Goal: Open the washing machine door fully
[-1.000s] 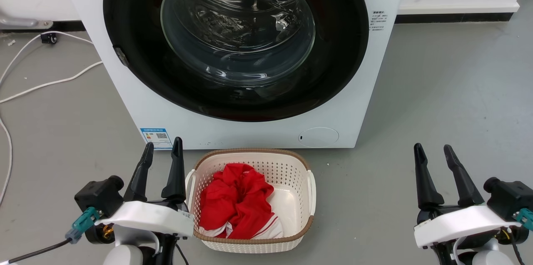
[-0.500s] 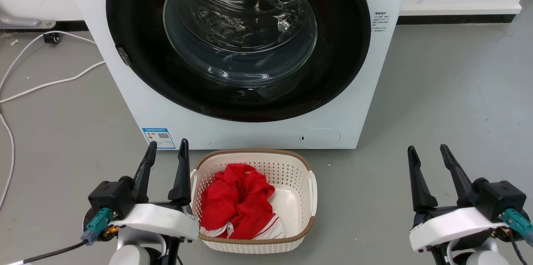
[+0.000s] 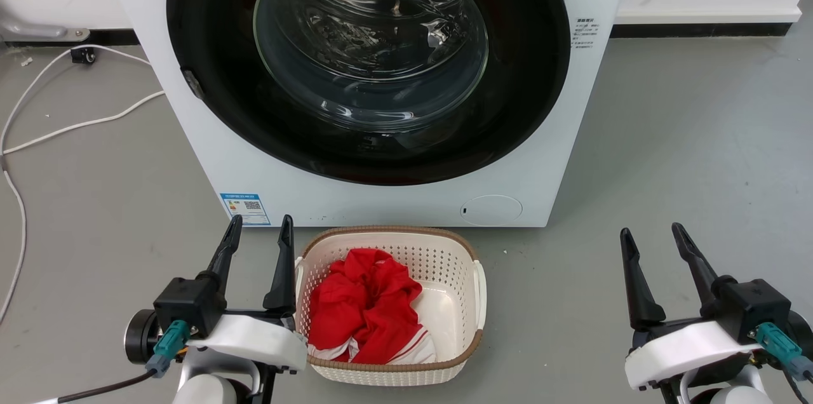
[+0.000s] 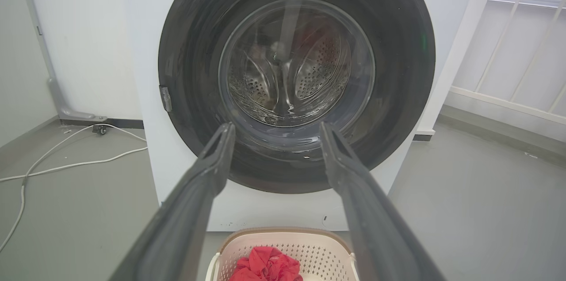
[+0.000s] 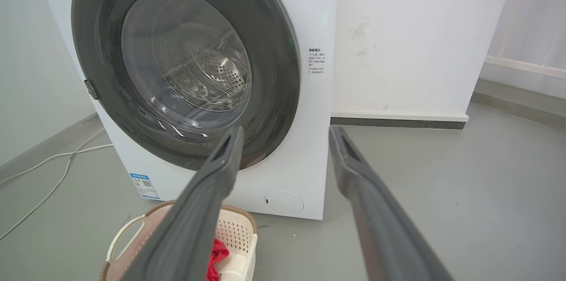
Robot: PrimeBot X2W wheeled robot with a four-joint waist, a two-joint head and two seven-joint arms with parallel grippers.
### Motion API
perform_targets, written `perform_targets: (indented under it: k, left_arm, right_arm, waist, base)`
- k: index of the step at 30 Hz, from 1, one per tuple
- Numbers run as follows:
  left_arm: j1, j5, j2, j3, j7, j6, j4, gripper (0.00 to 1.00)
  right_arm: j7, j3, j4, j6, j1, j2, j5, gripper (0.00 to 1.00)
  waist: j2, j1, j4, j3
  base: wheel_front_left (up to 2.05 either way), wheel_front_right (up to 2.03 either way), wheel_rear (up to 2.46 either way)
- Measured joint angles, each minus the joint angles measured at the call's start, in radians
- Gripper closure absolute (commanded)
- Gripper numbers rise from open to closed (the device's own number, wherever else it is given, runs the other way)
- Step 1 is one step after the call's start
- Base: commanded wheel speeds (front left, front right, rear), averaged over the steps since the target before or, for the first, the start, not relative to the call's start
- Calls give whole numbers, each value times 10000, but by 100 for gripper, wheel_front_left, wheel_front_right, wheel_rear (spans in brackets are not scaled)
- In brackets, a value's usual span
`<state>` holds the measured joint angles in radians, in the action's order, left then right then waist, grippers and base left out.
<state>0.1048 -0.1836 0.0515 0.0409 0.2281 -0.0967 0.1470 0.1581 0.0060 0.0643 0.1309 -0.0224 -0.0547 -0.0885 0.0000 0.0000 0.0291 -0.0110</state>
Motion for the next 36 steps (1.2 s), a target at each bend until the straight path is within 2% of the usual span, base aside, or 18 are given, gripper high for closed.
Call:
perform_targets:
  k: [19, 36]
  left_arm:
    - [0, 1313, -6, 127, 320, 15, 142, 0]
    - [26, 1264, -6, 109, 347, 42, 313, 0]
  right_arm:
    - [180, -67, 2, 0, 15, 19, 924, 0]
    - [190, -88, 136, 2, 11, 23, 731, 0]
  waist:
    - [0, 0, 69, -9]
    - [0, 0, 97, -69]
  base:
    - [0, 0, 0]
    - [0, 0, 0]
